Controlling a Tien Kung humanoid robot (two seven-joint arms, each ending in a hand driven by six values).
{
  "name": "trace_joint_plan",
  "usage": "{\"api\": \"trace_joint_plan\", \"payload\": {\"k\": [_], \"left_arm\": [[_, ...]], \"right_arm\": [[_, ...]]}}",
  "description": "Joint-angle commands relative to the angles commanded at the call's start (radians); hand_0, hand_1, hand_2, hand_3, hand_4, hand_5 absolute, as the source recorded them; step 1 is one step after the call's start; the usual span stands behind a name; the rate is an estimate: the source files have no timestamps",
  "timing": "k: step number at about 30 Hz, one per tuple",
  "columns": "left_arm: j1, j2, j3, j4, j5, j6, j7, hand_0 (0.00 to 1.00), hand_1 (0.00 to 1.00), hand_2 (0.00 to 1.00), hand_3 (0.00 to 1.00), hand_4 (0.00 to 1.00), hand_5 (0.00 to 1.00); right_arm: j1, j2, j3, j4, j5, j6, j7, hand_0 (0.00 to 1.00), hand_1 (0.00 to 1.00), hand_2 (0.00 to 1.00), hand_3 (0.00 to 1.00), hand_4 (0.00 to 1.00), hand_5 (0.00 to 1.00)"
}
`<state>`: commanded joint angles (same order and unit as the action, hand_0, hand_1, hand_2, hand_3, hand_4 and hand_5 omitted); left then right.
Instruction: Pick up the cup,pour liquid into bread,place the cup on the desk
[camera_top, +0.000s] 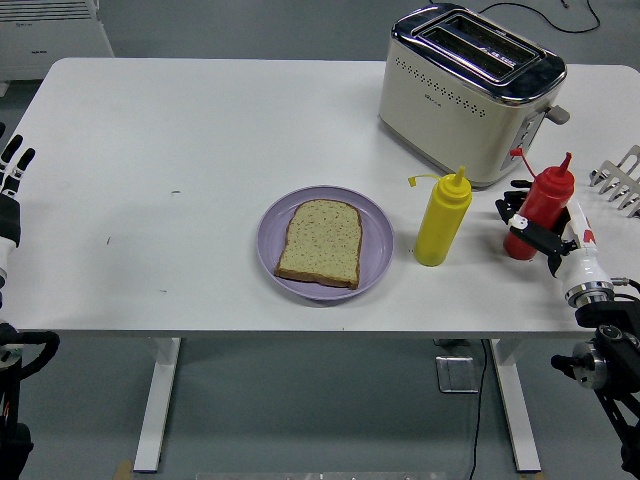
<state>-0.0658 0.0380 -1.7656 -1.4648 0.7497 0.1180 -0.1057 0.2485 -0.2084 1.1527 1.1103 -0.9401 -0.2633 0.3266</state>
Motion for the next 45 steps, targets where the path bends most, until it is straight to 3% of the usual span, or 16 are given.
{"api": "trace_joint_plan", "payload": {"k": [2,3,8,9,14,15,20,21,30,45], "left_arm": [[0.001,0.000,0.000,0.000,0.000,0.000,0.000,0.715,0.757,0.795,0.705,0.663,0.998],[0.001,0.000,0.000,0.000,0.000,0.000,0.000,0.716,0.757,0.794,0.704,0.664,0.998],[0.002,0.000,-0.001,0.001,0.001,0.000,0.000,0.716,0.757,0.794,0.704,0.664,0.998],[0.002,0.000,-0.001,0.001,0.001,0.000,0.000,0.716,0.756,0.794,0.704,0.663,0.998],[0.001,0.000,-0.003,0.001,0.001,0.001,0.000,0.716,0.756,0.794,0.704,0.663,0.998],[0.000,0.000,-0.003,0.001,0.001,0.001,0.000,0.716,0.756,0.794,0.703,0.663,0.998],[0.000,0.000,-0.005,0.001,0.001,0.001,0.000,0.716,0.756,0.794,0.703,0.663,0.998],[0.000,0.000,-0.005,0.001,0.001,0.001,0.000,0.716,0.756,0.794,0.703,0.663,0.998],[0.000,-0.001,-0.006,0.001,0.001,0.001,0.000,0.716,0.755,0.793,0.703,0.663,0.998],[-0.002,0.000,-0.009,0.001,0.002,0.002,0.000,0.716,0.756,0.793,0.703,0.662,0.998]], "right_arm": [[0.000,0.000,0.002,0.000,0.008,-0.008,0.005,0.541,0.460,0.482,0.467,0.659,0.009],[0.000,0.000,0.002,0.000,0.011,-0.010,0.006,0.396,0.411,0.454,0.449,0.603,0.002],[-0.001,0.001,0.003,-0.001,0.023,-0.011,0.008,0.396,0.411,0.454,0.449,0.603,0.002],[-0.001,0.001,0.003,-0.002,0.024,-0.011,0.008,0.329,0.348,0.426,0.438,0.590,0.002],[-0.002,0.002,0.005,-0.004,0.042,-0.015,0.009,0.329,0.348,0.426,0.438,0.590,0.002],[-0.002,0.002,0.005,-0.005,0.044,-0.016,0.010,0.103,0.237,0.336,0.368,0.705,0.023],[-0.002,0.002,0.009,-0.008,0.047,-0.022,0.008,0.103,0.237,0.336,0.368,0.705,0.023],[-0.002,0.002,0.009,-0.008,0.047,-0.021,0.007,0.021,0.126,0.275,0.313,0.790,0.104],[-0.004,-0.001,0.020,0.015,0.060,-0.004,-0.009,0.002,0.105,0.260,0.316,0.800,0.128],[0.001,-0.027,0.101,0.155,0.118,0.043,-0.050,0.002,0.081,0.251,0.334,0.812,0.155]]}}
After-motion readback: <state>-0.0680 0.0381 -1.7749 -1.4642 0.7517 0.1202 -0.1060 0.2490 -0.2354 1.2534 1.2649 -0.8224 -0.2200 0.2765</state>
